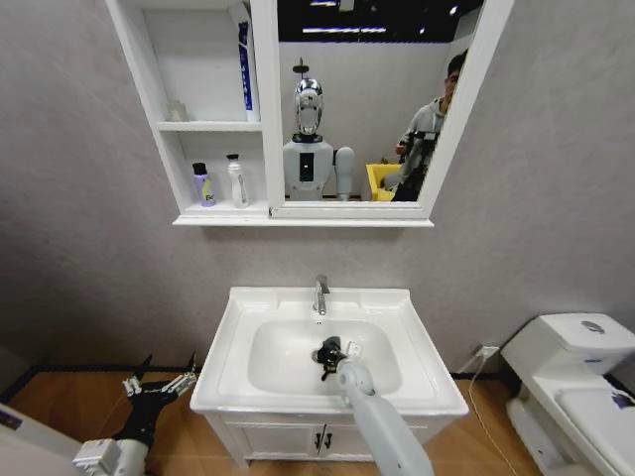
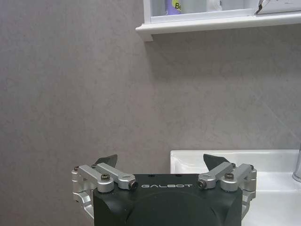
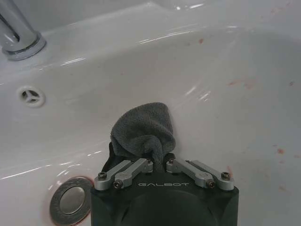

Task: Move facial cleanser and shampoo from washbasin to cabinet, then wipe washbasin with towel.

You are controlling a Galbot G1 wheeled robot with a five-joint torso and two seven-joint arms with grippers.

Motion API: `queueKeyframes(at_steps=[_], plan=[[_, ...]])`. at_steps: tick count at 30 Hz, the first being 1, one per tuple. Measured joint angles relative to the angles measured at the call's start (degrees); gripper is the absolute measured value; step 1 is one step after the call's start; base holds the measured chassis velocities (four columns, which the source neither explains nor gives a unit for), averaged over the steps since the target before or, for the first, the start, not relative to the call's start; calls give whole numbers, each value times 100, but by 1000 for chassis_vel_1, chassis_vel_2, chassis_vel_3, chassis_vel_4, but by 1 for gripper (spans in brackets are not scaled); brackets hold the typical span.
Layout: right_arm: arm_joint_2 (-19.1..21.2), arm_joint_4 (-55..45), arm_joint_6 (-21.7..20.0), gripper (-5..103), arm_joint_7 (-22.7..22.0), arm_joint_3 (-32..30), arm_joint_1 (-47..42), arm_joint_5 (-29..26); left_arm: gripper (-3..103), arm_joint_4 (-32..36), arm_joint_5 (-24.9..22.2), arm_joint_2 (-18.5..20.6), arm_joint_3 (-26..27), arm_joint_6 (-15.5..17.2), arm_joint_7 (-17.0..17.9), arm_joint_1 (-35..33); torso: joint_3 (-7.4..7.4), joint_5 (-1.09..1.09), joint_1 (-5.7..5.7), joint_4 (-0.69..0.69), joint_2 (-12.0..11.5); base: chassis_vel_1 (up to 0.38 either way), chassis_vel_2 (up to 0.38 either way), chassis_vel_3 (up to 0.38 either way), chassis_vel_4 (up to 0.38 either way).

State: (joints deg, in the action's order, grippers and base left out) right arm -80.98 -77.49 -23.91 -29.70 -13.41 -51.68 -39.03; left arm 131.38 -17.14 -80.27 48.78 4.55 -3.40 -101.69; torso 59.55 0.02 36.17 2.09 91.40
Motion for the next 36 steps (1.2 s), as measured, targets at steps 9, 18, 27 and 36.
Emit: queueKeyframes(at_steps=[9, 18, 27, 36], plan=[[358, -597, 94, 7, -234, -180, -264, 635, 100, 0, 0, 0, 0, 0, 0, 0, 0, -2, 0, -1, 0, 0, 0, 0, 0], [265, -426, 169, 7, -131, -253, -507, 642, 100, 0, 0, 0, 0, 0, 0, 0, -3, -3, -1, 3, 1, 0, 0, 0, 0], [-46, 322, 92, 7, 96, -46, 37, -64, 100, 0, 0, 0, 0, 0, 0, 0, -3, -6, -3, 0, 4, 0, 0, 0, 0], [-742, 1056, 33, 7, 256, 477, 604, -300, 100, 0, 0, 0, 0, -1, -1, 1, 1, -2, 1, -2, -2, 0, 0, 0, 0]])
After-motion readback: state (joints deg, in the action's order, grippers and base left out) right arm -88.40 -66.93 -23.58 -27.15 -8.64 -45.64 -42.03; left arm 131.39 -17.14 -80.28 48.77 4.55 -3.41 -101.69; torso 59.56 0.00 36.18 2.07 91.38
